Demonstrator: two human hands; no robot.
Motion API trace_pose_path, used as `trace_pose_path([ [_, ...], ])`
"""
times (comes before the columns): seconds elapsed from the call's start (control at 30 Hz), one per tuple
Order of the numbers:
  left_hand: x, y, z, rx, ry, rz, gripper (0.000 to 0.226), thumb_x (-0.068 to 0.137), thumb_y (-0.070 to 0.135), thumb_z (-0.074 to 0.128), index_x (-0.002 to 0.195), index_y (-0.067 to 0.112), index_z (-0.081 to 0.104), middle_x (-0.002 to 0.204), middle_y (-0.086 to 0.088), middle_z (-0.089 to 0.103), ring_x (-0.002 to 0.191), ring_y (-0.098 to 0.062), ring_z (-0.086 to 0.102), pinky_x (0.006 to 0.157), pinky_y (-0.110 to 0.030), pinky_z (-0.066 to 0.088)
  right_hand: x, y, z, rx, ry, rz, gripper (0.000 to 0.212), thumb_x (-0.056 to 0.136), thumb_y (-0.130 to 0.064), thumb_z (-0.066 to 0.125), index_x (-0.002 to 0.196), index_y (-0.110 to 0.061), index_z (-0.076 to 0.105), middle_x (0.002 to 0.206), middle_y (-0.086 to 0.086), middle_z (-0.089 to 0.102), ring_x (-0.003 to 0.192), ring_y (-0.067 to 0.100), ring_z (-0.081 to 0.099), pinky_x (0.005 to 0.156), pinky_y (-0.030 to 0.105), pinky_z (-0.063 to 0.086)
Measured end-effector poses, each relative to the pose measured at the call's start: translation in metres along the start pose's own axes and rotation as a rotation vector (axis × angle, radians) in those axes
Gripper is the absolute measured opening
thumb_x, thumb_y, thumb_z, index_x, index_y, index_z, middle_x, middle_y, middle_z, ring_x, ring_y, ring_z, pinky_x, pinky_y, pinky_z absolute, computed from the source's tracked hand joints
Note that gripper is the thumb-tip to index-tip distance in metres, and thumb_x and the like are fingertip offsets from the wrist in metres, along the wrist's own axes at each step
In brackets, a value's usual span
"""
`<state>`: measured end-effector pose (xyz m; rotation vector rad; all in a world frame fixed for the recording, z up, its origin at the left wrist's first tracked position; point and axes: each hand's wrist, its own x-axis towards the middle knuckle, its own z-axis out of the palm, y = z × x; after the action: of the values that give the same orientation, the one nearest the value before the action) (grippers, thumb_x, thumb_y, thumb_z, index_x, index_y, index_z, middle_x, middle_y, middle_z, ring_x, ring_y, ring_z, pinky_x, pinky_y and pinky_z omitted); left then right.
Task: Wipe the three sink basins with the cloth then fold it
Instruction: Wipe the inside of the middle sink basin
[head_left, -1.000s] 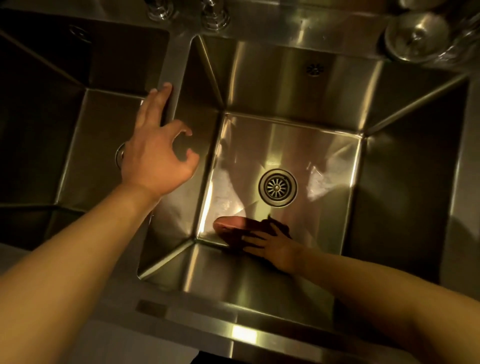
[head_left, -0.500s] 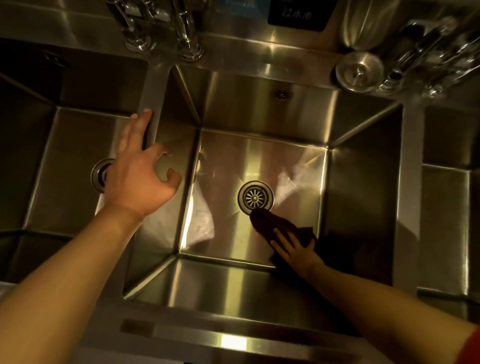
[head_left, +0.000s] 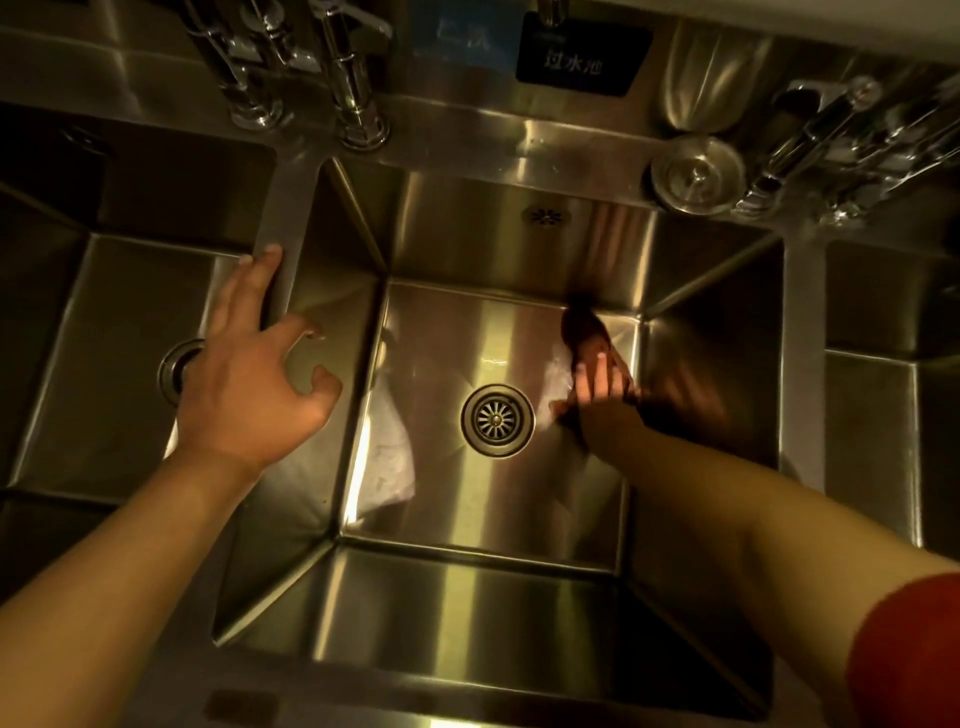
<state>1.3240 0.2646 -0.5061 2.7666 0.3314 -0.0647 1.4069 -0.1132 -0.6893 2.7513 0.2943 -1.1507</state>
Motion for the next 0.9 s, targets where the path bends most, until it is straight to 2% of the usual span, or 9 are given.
trace_pose_path([
  [0.13, -0.001, 0.0, 0.001, -0.017, 0.011, 0.012, 0.029, 0.077, 0.028, 0.079, 0.105, 0.026, 0.071, 0.173, 0.016, 0.01, 0.161, -0.014, 0.007, 0.088, -0.058, 0.053, 0.038, 0.006, -0.037, 0.108, -0.072, 0.06, 0.083, 0.101, -0.067, 0.025, 0.162, -0.023, -0.012, 0.167, 0.013, -0.022, 0.156, 0.036, -0.011, 0.123, 0.061, 0.004],
  [0.37, 0.001, -0.005, 0.002, -0.034, 0.035, 0.057, 0.028, 0.077, 0.03, 0.077, 0.104, 0.027, 0.07, 0.173, 0.013, 0.011, 0.161, -0.017, 0.009, 0.091, -0.055, 0.052, 0.016, -0.011, -0.019, 0.183, -0.07, 0.08, 0.074, 0.107, -0.056, 0.024, 0.162, -0.019, -0.008, 0.168, 0.015, -0.019, 0.156, 0.038, -0.009, 0.124, 0.059, 0.002],
  [0.47, 0.002, -0.006, 0.003, -0.04, 0.053, 0.101, 0.028, 0.076, 0.03, 0.077, 0.102, 0.024, 0.071, 0.172, 0.008, 0.016, 0.161, -0.021, 0.012, 0.09, -0.054, 0.053, -0.043, -0.03, 0.007, 0.197, 0.029, -0.084, 0.067, 0.109, -0.041, 0.017, 0.153, 0.006, 0.034, 0.157, 0.038, 0.026, 0.146, 0.053, 0.029, 0.118, 0.061, 0.029],
  [0.53, 0.001, -0.006, 0.004, -0.035, 0.062, 0.079, 0.027, 0.075, 0.03, 0.078, 0.101, 0.024, 0.071, 0.172, 0.007, 0.016, 0.16, -0.021, 0.012, 0.092, -0.053, 0.052, -0.078, -0.047, 0.032, 0.058, 0.003, -0.206, 0.051, 0.102, -0.043, 0.049, 0.126, -0.003, 0.071, 0.131, 0.025, 0.065, 0.13, 0.048, 0.054, 0.105, 0.055, 0.049],
  [0.63, 0.004, -0.008, 0.007, -0.031, 0.06, 0.104, 0.031, 0.075, 0.03, 0.08, 0.104, 0.023, 0.072, 0.173, 0.005, 0.015, 0.161, -0.021, 0.01, 0.111, -0.049, 0.041, -0.128, -0.073, 0.053, 0.079, 0.025, -0.113, 0.043, 0.106, -0.042, 0.031, 0.135, -0.036, 0.062, 0.143, -0.005, 0.061, 0.153, 0.031, 0.003, 0.128, 0.033, 0.001],
  [0.67, 0.004, -0.01, 0.007, -0.037, 0.068, 0.128, 0.032, 0.075, 0.029, 0.08, 0.105, 0.021, 0.073, 0.173, 0.001, 0.016, 0.161, -0.023, 0.011, 0.116, -0.045, 0.035, -0.133, -0.078, 0.052, 0.206, -0.072, -0.068, 0.041, 0.107, -0.038, 0.037, 0.14, -0.03, 0.059, 0.148, 0.001, 0.056, 0.155, 0.028, 0.007, 0.128, 0.033, 0.005],
  [0.73, 0.001, -0.012, 0.006, -0.046, 0.072, 0.133, 0.039, 0.074, 0.029, 0.081, 0.11, 0.018, 0.072, 0.173, -0.003, 0.019, 0.16, -0.027, 0.014, 0.12, -0.04, 0.027, -0.146, -0.089, 0.043, 0.454, -0.38, -0.159, 0.045, 0.101, -0.026, 0.058, 0.142, -0.006, 0.054, 0.147, 0.017, 0.053, 0.145, 0.033, 0.041, 0.119, 0.041, 0.034],
  [0.8, 0.0, -0.009, 0.003, -0.036, 0.049, 0.112, 0.053, 0.074, 0.031, 0.079, 0.125, 0.018, 0.067, 0.173, -0.003, 0.018, 0.16, -0.026, 0.013, 0.121, -0.042, 0.029, -0.162, -0.103, 0.023, 0.551, -0.386, -0.106, 0.041, 0.093, -0.022, 0.07, 0.127, -0.001, 0.063, 0.128, 0.022, 0.064, 0.113, 0.03, 0.064, 0.098, 0.038, 0.051],
  [0.9, 0.0, -0.004, 0.0, -0.019, 0.002, 0.099, 0.08, 0.077, 0.035, 0.075, 0.15, 0.02, 0.045, 0.172, -0.003, 0.019, 0.16, -0.027, 0.012, 0.12, -0.047, 0.035, -0.192, -0.115, 0.0, 0.431, -0.531, -0.046, 0.025, 0.09, -0.02, 0.062, 0.109, -0.006, 0.07, 0.102, 0.017, 0.071, 0.084, 0.025, 0.064, 0.078, 0.033, 0.055],
])
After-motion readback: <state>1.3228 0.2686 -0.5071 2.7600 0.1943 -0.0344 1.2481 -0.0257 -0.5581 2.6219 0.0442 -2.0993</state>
